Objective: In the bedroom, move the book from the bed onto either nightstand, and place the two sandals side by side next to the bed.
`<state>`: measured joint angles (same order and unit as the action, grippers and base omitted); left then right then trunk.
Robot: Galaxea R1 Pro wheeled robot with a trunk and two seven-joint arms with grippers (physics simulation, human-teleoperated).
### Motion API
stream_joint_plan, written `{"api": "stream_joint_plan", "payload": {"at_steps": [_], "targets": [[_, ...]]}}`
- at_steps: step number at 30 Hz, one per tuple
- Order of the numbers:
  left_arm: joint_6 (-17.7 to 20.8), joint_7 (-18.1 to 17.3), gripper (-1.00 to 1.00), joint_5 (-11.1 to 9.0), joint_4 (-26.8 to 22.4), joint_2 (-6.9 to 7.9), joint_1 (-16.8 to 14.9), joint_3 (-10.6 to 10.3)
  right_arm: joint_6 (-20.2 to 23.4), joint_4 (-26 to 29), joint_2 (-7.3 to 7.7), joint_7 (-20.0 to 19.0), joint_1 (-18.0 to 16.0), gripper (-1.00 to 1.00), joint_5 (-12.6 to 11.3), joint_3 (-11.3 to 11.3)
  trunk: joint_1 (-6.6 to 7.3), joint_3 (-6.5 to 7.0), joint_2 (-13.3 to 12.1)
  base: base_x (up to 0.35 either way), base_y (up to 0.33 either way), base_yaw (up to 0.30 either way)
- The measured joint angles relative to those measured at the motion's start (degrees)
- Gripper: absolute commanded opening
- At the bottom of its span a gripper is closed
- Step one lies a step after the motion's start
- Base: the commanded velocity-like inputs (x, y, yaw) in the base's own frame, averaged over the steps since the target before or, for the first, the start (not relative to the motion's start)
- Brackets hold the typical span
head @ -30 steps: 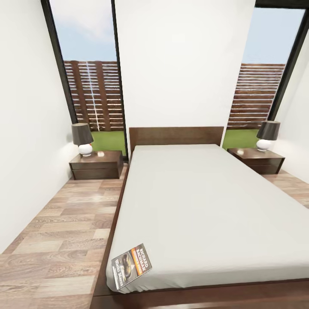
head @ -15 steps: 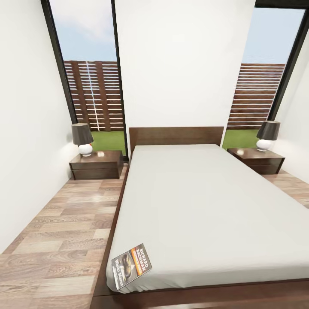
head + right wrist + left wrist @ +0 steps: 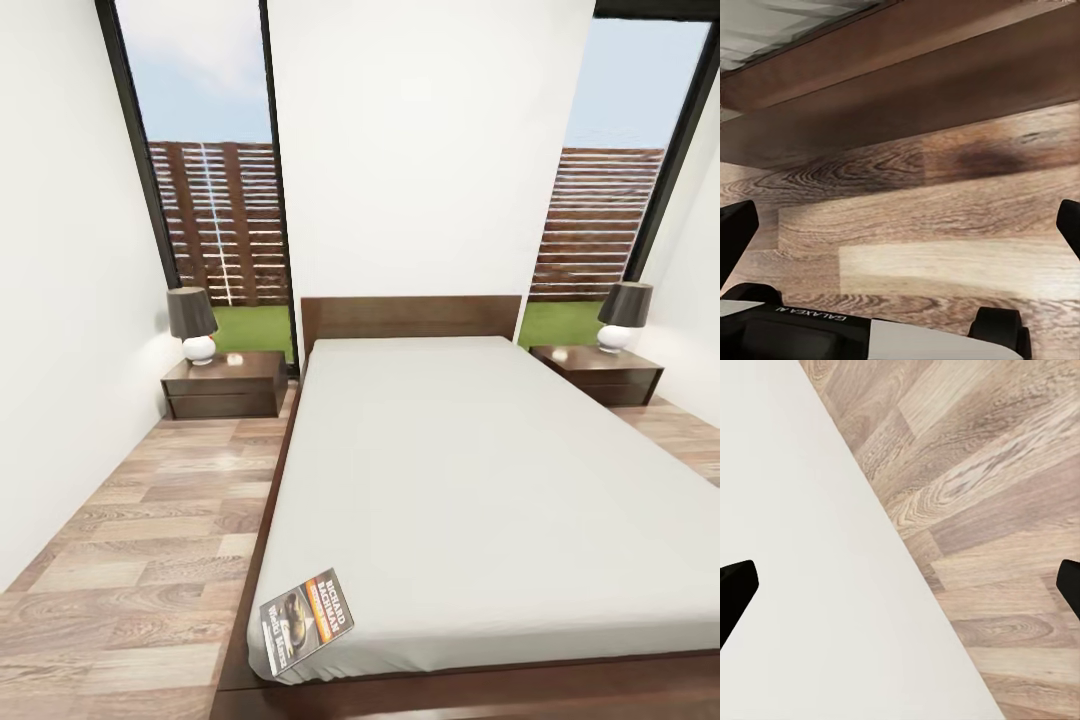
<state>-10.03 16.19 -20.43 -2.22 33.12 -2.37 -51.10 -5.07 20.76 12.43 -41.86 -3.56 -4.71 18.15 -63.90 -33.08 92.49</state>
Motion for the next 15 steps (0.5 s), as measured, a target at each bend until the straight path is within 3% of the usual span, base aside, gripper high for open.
{"api": "stream_joint_plan", "payload": {"at_steps": [15], "targets": [[0.0, 0.0, 1.0, 0.0, 0.0, 0.04, 0.02, 0.08, -0.72, -1.68, -0.41, 2.16, 0.0, 1.0, 1.75, -1.48, 3.3, 2.69, -6.02, 0.0, 0.0, 0.0]]}}
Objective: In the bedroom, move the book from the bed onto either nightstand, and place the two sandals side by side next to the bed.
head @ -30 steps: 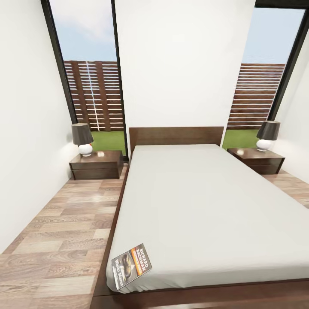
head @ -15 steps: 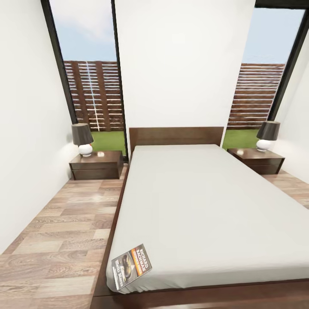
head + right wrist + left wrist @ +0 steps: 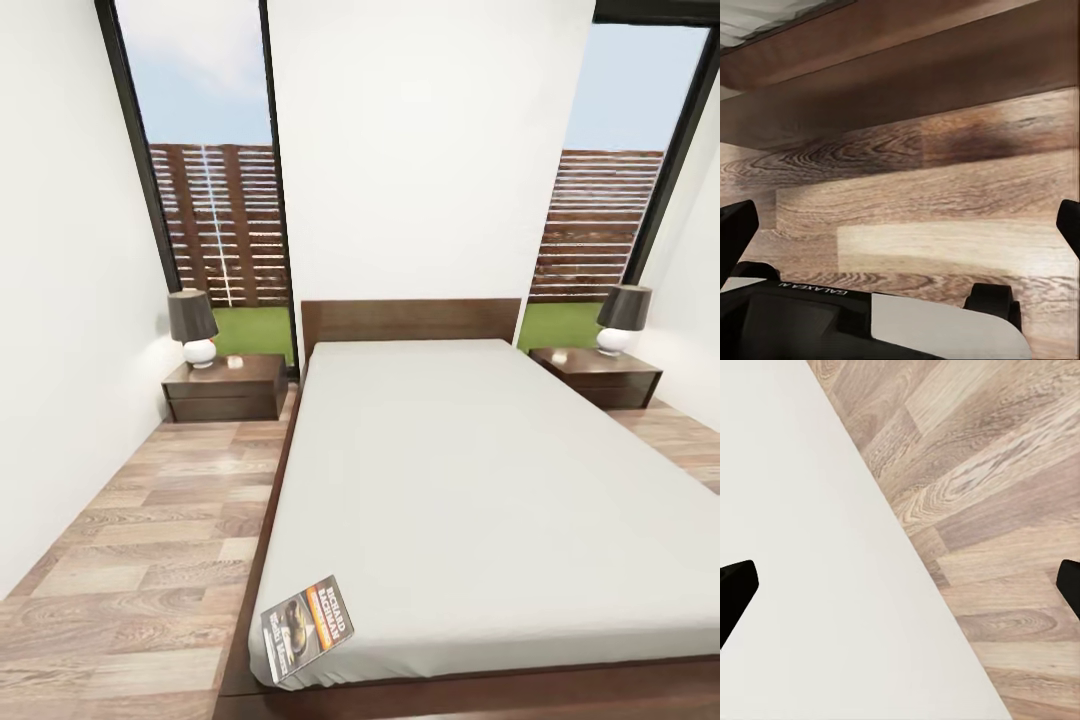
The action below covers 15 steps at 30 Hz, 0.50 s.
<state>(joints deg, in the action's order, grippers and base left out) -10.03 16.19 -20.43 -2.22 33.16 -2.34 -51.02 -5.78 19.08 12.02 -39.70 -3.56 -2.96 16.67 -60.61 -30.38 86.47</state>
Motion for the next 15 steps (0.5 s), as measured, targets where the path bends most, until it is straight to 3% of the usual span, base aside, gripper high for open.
{"api": "stream_joint_plan", "payload": {"at_steps": [10, 15], "targets": [[0.0, 0.0, 1.0, 0.0, 0.0, 0.03, -0.02, 0.0, -0.96, -1.12, -1.13, 4.38, 0.0, 1.0, 0.8, -0.48, 2.2, 1.8, -4.01, 0.0, 0.0, 0.0], [0.0, 0.0, 1.0, 0.0, 0.0, -0.02, -0.01, -0.04, -1.19, -1.3, -1.81, 7.71, 0.0, 1.0, 1.67, -0.74, 2.2, 1.8, -4.03, 0.0, 0.0, 0.0]]}}
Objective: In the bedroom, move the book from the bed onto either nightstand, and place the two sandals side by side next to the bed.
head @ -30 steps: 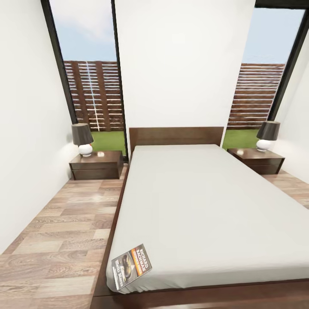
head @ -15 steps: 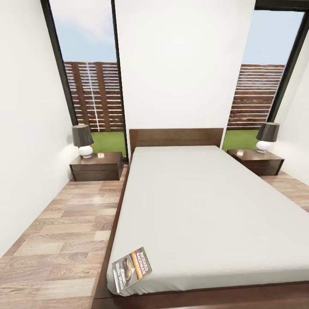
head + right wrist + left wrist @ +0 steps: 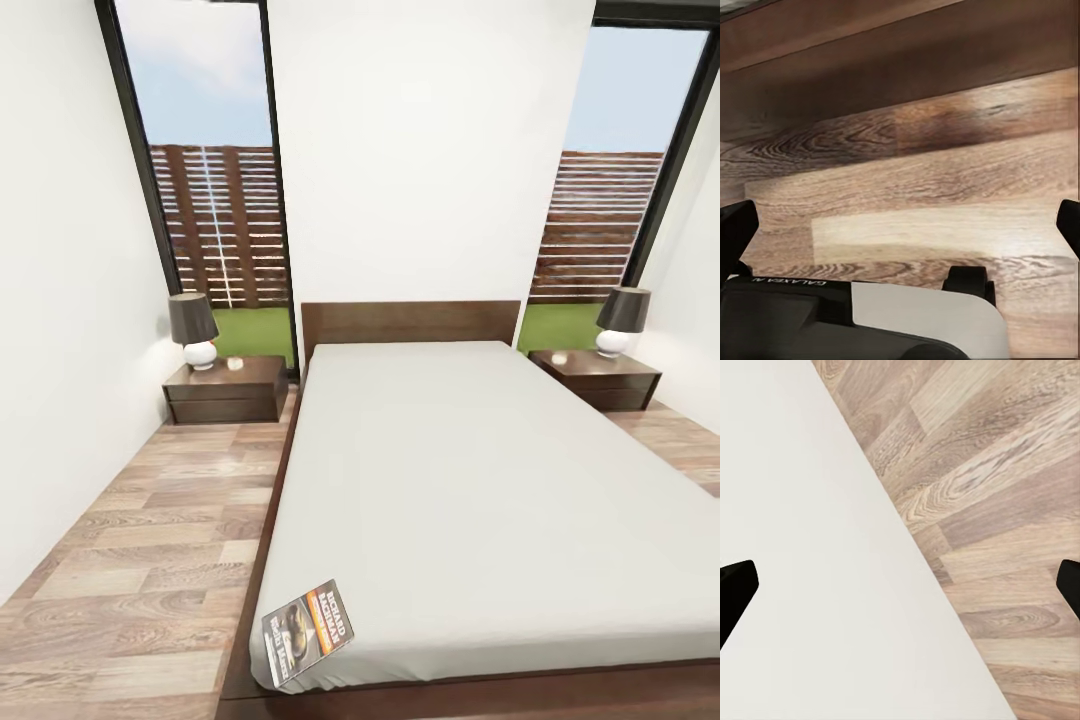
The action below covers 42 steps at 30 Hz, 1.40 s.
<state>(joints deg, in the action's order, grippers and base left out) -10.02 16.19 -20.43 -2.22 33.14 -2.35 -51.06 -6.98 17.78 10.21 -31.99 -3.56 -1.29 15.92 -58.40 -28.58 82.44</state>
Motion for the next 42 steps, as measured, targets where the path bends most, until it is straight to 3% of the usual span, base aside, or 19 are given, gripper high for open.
{"api": "stream_joint_plan", "payload": {"at_steps": [13, 17, 26, 35, 42], "targets": [[0.0, 0.0, 1.0, 0.0, 0.0, -0.01, 0.02, 0.04, -0.21, 0.02, -0.99, 0.38, 0.0, 1.0, 0.48, -0.05, 0.0, 0.0, 0.0, 0.0, 0.0, 0.0], [-0.02, 0.0, 1.0, 0.0, 0.0, 0.02, 0.05, 0.04, -0.23, 0.18, -1.11, -2.72, 0.0, 1.0, 0.52, -0.05, 0.0, 0.0, 0.0, 0.0, 0.0, 0.0], [-0.08, 0.0, 1.0, 0.0, 0.0, 0.04, 0.24, 0.04, 0.01, 0.51, -1.09, -15.38, 0.0, 1.0, 0.44, 0.18, 0.0, 0.0, 0.0, 0.0, 0.0, 0.0], [-0.09, 0.0, 1.0, 0.0, -0.06, -0.19, 0.65, 0.04, 0.1, 0.5, -1.08, -21.45, 0.0, 1.0, 0.47, 0.27, 0.0, 0.0, 0.0, 0.0, 0.0, 0.0], [-0.09, 0.09, 1.0, 0.0, -0.01, -1.35, 0.79, 0.03, 0.17, 0.52, -0.87, -26.04, 0.0, 1.0, 0.48, 0.26, 0.0, 0.0, 0.0, 0.0, 0.042, 0.0]]}}
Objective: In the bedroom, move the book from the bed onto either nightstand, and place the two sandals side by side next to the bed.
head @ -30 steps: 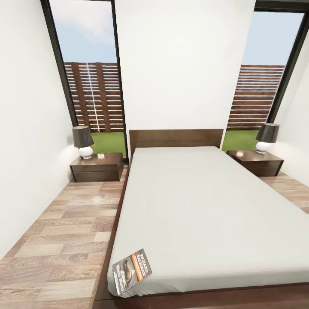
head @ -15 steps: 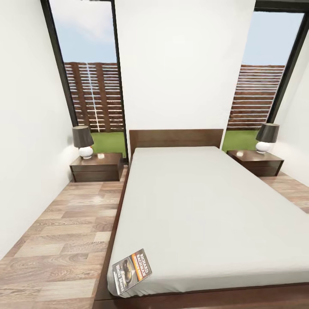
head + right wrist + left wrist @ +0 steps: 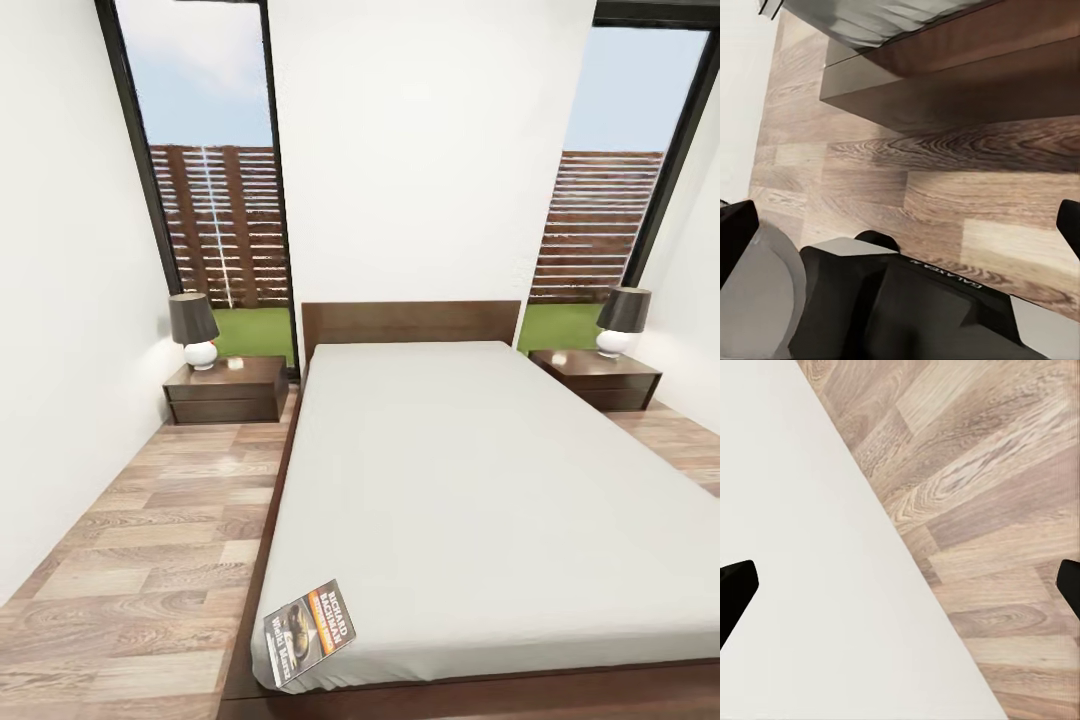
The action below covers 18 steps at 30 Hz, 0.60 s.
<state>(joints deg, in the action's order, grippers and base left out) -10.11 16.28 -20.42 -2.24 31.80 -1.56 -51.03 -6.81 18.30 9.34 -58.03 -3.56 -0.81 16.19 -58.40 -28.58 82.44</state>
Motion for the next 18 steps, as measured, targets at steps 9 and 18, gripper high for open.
{"api": "stream_joint_plan", "payload": {"at_steps": [9, 18], "targets": [[0.06, 0.06, 1.0, 0.0, 0.01, -0.39, 0.05, 0.01, 0.12, 0.21, 0.46, -3.81, -0.18, 1.0, -0.15, 0.06, 0.0, 0.0, 0.0, 0.0, 0.093, 0.0], [0.08, 0.05, 1.0, 0.0, 0.02, -0.57, 0.06, 0.01, 0.54, 0.22, 1.3, -8.59, -1.05, 1.0, -0.47, 0.31, 0.0, 0.0, 0.0, 0.0, 0.032, 0.0]]}}
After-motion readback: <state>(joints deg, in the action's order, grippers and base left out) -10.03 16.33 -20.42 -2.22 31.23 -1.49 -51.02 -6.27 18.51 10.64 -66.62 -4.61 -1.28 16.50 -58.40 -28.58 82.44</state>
